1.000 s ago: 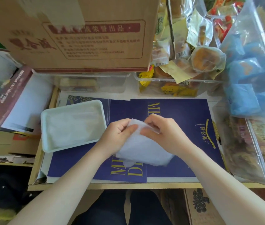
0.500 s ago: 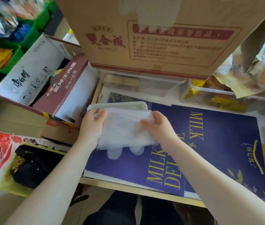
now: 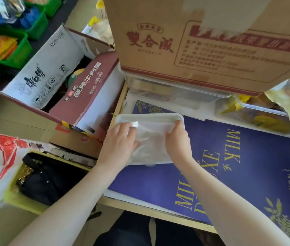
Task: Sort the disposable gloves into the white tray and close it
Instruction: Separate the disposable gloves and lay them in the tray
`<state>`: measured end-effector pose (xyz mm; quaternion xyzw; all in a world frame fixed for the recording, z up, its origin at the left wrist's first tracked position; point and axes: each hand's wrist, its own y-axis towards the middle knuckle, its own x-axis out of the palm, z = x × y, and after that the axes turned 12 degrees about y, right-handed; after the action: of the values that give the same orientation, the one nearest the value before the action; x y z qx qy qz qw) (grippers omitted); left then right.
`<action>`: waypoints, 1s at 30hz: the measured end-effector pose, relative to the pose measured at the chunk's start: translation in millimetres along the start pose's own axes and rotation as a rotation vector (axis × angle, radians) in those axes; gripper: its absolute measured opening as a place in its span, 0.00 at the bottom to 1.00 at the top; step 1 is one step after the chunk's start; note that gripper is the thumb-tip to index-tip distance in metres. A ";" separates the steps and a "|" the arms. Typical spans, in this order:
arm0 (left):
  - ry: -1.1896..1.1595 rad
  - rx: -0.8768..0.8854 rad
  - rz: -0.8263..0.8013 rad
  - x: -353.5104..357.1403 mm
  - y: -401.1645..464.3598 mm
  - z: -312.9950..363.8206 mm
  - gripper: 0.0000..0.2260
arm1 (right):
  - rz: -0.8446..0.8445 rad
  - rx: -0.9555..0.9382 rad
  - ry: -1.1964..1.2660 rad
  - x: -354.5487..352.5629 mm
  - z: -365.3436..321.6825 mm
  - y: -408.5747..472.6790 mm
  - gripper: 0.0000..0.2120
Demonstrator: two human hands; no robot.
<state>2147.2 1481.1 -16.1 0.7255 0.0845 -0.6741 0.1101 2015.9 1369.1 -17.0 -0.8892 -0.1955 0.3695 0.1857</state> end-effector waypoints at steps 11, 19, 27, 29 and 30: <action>-0.066 -0.043 -0.342 5.8 18.6 14.1 0.25 | -0.085 -0.755 -0.684 -8.4 18.4 -18.7 0.21; -0.077 0.052 -0.188 17.0 23.9 17.8 0.12 | -0.495 -0.576 -0.621 -8.3 17.0 -3.2 0.19; 0.000 0.120 -0.421 17.1 4.0 -2.5 0.40 | -0.212 -0.714 -0.097 -35.1 32.1 -0.9 0.15; 0.001 0.143 -0.428 17.5 4.2 -7.1 0.39 | 0.082 -0.644 -0.071 -43.4 40.1 14.3 0.10; -0.014 0.159 -0.412 17.1 4.2 -8.8 0.39 | 0.082 -0.627 -0.135 -45.1 43.6 22.8 0.11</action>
<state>2158.1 1479.1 -32.3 0.6944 0.1770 -0.6920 -0.0869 1959.5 1335.8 -30.2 -0.8837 -0.2757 0.3567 -0.1257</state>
